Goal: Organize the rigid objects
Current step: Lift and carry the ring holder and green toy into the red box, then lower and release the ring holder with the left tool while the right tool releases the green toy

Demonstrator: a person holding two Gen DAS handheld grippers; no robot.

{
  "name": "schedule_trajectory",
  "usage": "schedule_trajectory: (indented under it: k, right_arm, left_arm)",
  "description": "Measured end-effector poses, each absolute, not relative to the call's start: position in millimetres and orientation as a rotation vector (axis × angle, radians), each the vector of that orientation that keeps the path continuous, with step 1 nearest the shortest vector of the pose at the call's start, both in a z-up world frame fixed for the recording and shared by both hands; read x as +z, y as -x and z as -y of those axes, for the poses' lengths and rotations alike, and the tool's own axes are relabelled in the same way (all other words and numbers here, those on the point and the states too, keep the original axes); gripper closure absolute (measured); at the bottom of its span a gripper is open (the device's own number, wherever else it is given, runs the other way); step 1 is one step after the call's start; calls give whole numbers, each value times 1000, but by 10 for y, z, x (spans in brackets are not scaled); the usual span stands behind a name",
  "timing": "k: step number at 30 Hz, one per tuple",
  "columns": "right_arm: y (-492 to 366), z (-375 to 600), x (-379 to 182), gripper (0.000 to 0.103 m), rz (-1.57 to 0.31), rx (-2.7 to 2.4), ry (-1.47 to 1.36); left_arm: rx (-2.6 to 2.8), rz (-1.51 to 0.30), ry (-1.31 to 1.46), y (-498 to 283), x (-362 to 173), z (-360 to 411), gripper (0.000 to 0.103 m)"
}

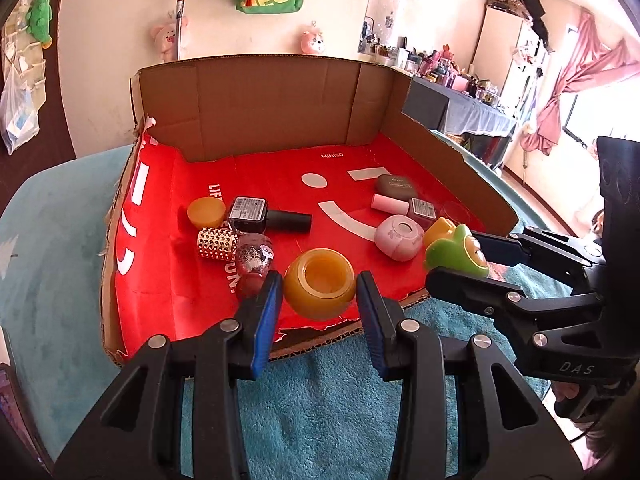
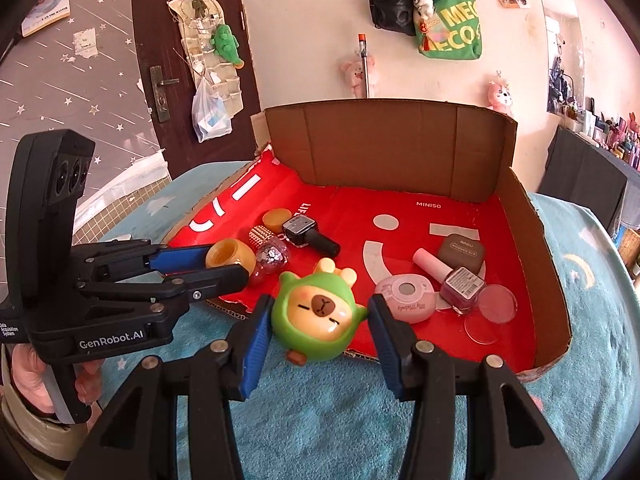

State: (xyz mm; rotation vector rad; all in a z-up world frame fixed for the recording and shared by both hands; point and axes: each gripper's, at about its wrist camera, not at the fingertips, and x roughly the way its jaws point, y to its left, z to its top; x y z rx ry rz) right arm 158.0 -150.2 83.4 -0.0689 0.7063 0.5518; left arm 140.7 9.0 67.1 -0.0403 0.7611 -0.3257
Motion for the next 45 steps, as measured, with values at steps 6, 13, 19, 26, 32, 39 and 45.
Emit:
schedule_trajectory:
  k: [6,13,19,26,32,39,45]
  right_arm:
    - [-1685,1490,753,52,-746,562,62]
    - [-1796,1471,659,52,-793,579,50]
    - [-1873,1461,622,52,-822,590,33]
    - [-2007,1448,534,52,-861,591,8]
    - [-2139,1446,425,52,-903,584,-18]
    - [-2191,1415,371,52,-913,556,10]
    - [-2210,1410,365,52,-881,486,57]
  left_arm:
    - [-345,-800,38,-1502,584,-74,67]
    - [-352,-829,34,-1580,501,-62,67]
    - [-360,-851,41,-1653,434,-49,67]
    - [-352,-877,46,-1761,344,-51,67]
    - [-331,-892,49,-1854,276,-64,67]
    - [-304,-895,45,-1916,244,-77,67]
    - [-260,-889,46,-1971,217,-123,67]
